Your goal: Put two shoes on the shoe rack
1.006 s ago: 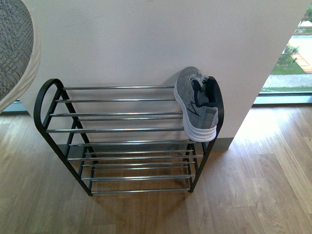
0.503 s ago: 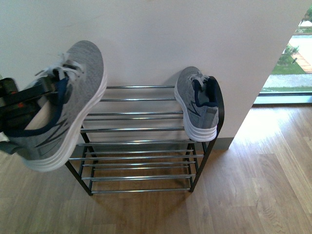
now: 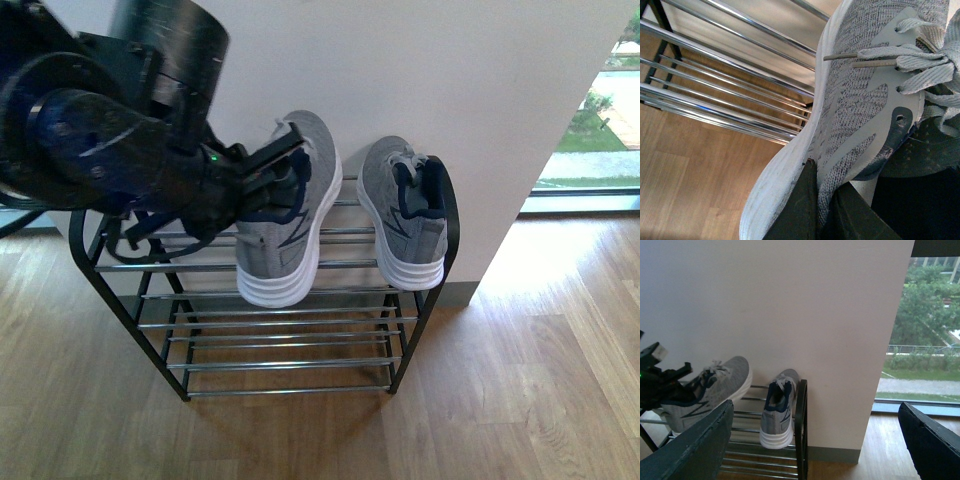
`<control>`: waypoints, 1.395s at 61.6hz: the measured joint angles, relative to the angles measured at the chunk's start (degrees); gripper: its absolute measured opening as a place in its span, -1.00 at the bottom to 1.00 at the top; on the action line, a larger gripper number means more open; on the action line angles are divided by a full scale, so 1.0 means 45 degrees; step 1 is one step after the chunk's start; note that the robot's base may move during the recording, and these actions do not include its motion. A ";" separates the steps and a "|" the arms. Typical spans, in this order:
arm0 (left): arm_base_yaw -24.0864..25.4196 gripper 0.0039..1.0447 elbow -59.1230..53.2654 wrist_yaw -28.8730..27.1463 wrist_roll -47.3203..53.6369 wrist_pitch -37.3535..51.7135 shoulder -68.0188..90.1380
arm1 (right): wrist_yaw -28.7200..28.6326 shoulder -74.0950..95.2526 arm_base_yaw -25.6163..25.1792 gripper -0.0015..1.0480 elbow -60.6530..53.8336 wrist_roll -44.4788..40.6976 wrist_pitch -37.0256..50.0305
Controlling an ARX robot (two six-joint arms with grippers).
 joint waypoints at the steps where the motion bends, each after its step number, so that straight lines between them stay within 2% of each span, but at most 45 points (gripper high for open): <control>1: -0.0019 -0.97 0.0078 0.0000 -0.0010 -0.0049 0.0058 | 0.0005 0.0000 0.0000 0.82 0.0000 0.0000 0.0000; 11: -0.0321 -0.97 0.2458 -0.0277 -0.0136 -0.1593 0.1787 | 0.0000 0.0000 0.0000 0.82 0.0000 0.0000 0.0000; 29: -0.0510 -0.97 0.5892 -0.0078 -0.0816 -0.2647 0.3968 | 0.0005 0.0000 0.0000 0.82 0.0000 -0.0005 0.0000; 45: -0.0758 -0.97 0.7174 -0.0092 -0.1180 -0.3478 0.4833 | 0.0005 0.0000 0.0000 0.82 0.0000 -0.0005 0.0000; 56: -0.0826 -0.26 0.7101 -0.0189 -0.1175 -0.3201 0.4702 | 0.0005 0.0000 0.0000 0.82 0.0000 0.0000 0.0000; 60: -0.0845 -0.10 0.6756 -0.0330 -0.1107 -0.2973 0.4459 | 0.0000 0.0000 0.0000 0.82 0.0000 -0.0005 0.0000; 70: -0.0835 0.43 0.4707 -0.1341 -0.0845 -0.2186 0.2555 | 0.0005 0.0000 0.0000 0.82 0.0000 -0.0005 0.0000; 76: -0.0573 0.85 0.2599 -0.2395 -0.0583 -0.1336 0.0500 | 0.0005 0.0000 0.0000 0.82 0.0000 0.0000 0.0000; 86: 0.0097 0.83 -0.0418 -0.3483 0.0146 -0.0092 -0.2176 | 0.0005 0.0000 0.0000 0.82 0.0000 0.0000 0.0000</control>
